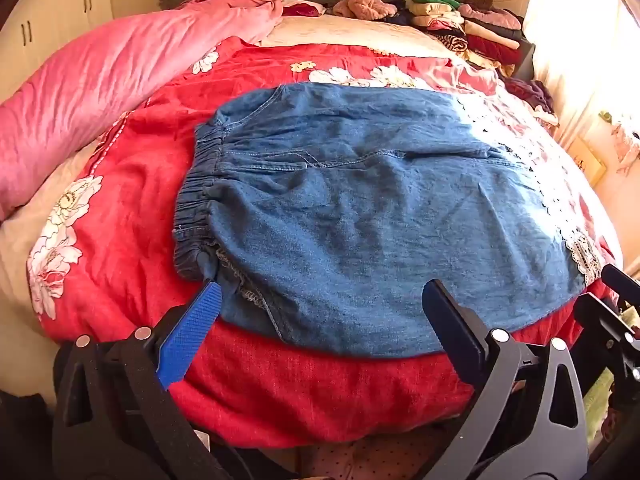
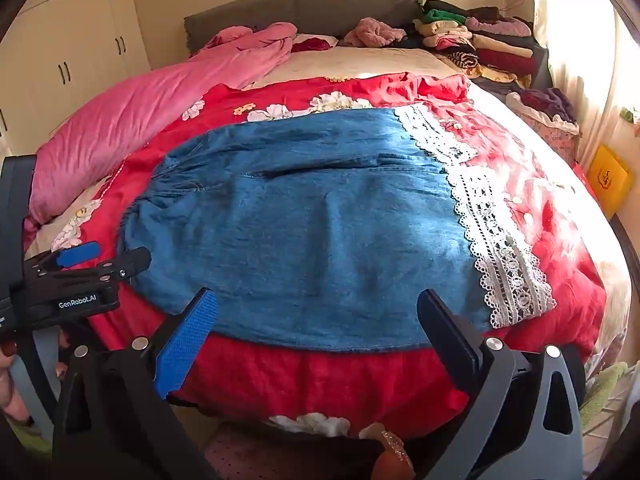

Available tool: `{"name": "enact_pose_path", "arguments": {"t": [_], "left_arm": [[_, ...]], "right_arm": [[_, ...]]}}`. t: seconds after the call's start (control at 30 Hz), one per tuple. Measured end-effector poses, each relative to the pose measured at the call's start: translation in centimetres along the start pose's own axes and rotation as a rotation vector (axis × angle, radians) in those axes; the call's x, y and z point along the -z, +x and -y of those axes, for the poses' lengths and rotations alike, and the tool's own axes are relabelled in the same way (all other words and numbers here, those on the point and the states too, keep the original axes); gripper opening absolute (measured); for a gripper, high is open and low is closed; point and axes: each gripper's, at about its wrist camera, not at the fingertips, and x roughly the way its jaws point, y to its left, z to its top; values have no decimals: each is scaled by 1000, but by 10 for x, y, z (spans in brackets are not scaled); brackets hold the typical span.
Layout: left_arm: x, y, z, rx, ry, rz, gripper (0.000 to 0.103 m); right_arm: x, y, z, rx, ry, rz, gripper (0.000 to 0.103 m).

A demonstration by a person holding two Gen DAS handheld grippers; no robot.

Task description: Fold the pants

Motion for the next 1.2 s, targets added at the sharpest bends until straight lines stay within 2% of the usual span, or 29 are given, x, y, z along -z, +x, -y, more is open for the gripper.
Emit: {"name": "enact_pose_path", "arguments": {"t": [1.2], "left_arm": [[1,-5,2,15,0,2,95]], "right_arm": [[2,-2,-1,21,-10,-3,99]]}}
